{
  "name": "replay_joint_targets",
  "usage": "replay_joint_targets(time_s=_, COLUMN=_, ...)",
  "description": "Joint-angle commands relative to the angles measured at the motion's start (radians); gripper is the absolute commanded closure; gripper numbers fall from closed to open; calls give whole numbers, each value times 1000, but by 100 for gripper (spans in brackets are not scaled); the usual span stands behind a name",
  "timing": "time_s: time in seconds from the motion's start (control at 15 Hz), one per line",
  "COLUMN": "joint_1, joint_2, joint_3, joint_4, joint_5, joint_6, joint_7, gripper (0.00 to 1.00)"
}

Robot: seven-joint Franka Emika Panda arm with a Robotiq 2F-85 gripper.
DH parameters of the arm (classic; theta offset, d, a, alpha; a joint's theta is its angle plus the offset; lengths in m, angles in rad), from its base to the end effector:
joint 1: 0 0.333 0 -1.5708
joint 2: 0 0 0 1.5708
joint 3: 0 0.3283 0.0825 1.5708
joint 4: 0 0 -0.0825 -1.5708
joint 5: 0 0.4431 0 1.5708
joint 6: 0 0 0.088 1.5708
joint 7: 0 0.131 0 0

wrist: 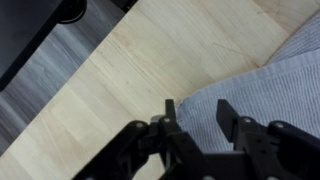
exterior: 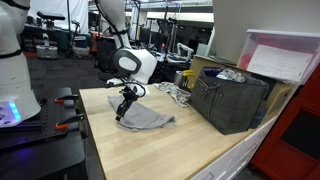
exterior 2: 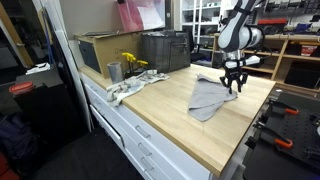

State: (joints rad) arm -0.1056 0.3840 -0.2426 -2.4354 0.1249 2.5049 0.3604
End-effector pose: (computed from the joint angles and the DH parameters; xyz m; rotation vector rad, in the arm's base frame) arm 0.4313 -0.1728 0.0663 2.8193 -1.2203 -0.4610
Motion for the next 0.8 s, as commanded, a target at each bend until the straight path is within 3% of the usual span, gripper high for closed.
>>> replay_joint_targets(time_s=0.0, joint_1=3, joint_2=-25, joint_3=-17, joint_4=-29, joint_5=-20, joint_6=-18, joint_7=32, gripper=20)
replay_joint_targets(time_s=0.07, joint_1=3, joint_2=-25, joint_3=-18, joint_4=-33, joint_5=-19, joint_6=-17, joint_7=31, gripper=13)
replay_joint_targets(time_s=0.13, joint_1=2, joint_2=-26, joint_3=-20, joint_4=-37, joint_5=-19, joint_6=-12, joint_7=29, gripper=55)
replay_joint_targets(time_s=0.27, joint_1=0, joint_2=-27, joint_3=-20, joint_4=-40, joint_5=-15, joint_6=-8, joint_7=23, gripper=51)
replay_joint_targets(time_s=0.67, joint_1=-4, joint_2=-32, joint_3=-15, joint_4=-42, joint_5=-6, joint_6=0, joint_7=15, gripper=96)
replay_joint_targets(time_s=0.73, joint_1=-4, joint_2=-35, joint_3=-15, joint_4=-44, joint_5=-7, joint_6=4, joint_7=14, gripper=99)
